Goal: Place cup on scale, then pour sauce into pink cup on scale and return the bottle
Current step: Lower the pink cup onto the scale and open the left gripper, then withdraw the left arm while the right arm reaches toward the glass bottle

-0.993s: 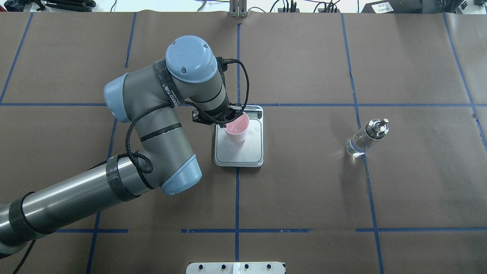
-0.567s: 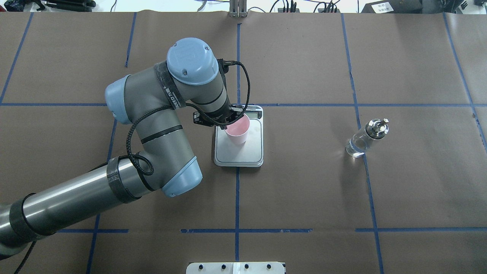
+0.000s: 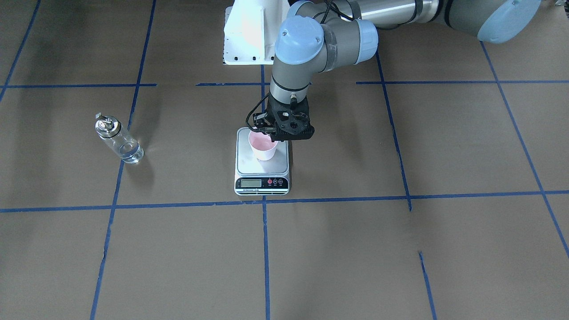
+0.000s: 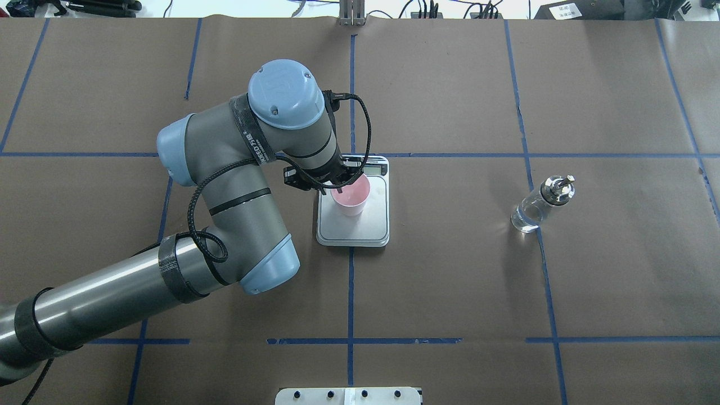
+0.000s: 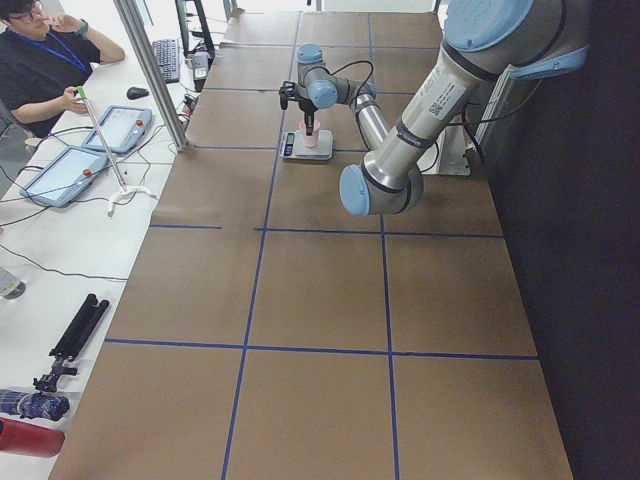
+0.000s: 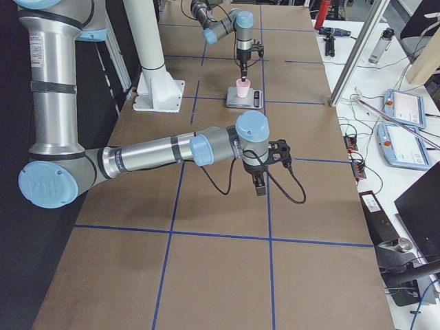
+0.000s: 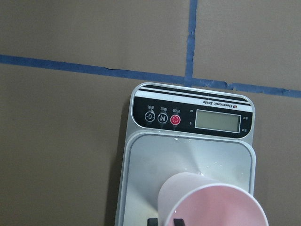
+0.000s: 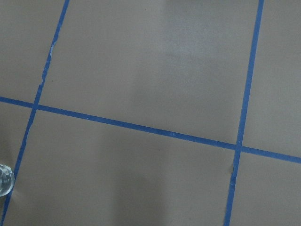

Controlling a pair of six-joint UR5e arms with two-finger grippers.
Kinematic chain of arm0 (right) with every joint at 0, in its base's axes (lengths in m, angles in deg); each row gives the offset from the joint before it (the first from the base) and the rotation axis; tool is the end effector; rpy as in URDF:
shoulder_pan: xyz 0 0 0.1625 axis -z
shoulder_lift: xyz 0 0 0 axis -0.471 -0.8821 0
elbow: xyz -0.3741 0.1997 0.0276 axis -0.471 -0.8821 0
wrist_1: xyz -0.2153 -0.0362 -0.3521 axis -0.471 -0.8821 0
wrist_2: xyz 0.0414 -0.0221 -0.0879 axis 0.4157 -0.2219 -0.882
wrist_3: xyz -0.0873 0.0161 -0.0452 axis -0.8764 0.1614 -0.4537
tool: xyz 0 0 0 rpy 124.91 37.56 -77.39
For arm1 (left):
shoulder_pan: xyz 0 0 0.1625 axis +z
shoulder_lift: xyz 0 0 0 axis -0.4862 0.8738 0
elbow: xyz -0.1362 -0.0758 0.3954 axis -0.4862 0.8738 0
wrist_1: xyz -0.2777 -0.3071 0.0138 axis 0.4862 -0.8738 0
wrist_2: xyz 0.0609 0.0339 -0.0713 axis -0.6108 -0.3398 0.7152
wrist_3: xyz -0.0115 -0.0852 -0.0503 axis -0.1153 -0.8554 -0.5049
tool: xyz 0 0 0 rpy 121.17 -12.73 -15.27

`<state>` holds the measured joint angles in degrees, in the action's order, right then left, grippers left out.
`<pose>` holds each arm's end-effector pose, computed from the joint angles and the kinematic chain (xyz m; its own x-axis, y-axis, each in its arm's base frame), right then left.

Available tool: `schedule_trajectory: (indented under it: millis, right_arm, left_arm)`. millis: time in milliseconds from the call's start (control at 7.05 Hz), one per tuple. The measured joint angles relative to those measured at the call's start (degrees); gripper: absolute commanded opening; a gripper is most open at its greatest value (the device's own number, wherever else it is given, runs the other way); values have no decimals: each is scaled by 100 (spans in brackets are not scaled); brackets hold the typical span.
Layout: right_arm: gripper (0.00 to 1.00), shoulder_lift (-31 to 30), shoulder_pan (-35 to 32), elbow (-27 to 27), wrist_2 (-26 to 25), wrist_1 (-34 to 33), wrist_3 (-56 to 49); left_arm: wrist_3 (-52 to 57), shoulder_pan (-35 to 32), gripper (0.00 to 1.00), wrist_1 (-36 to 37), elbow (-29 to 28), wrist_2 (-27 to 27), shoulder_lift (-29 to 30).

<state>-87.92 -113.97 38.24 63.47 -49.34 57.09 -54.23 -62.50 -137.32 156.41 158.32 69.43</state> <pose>0.0246 -0.4872 0.5219 0.6563 -0.1948 0.7289 0.0028 0.9667 0.2558 0.5430 -0.4731 0.1423 0.6049 -0.0835 -0.7919 0.1067 0.9940 -0.0233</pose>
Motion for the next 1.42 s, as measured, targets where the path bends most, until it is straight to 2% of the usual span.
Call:
schedule_trajectory:
  millis: [284,567,851,993,1135,1418]
  right_arm:
    - [100,23,0,34,-5,8,-14]
    - [100,45,2,239,-6,14,17]
    - [100,59,194,636,7,19,677]
    - [100,59,486,947,-15,214,1460]
    - [100,29,870,1143,-140,807,2469]
    - [100,-122,2041,1451,-1057,2254,4679]
  left_arm:
    - [366,-33,100,47,291,4,-104]
    - [1309,-368,100,238,971,21,-584]
    - [2814,-1134,100,960,1795,45,-1157]
    - [3758,-1651,100,1166,2066,83,-1515]
    - [4801,-2226,100,1245,2176,152,-1891]
    - [7105,-3646,100,1248,1960,358,-2603]
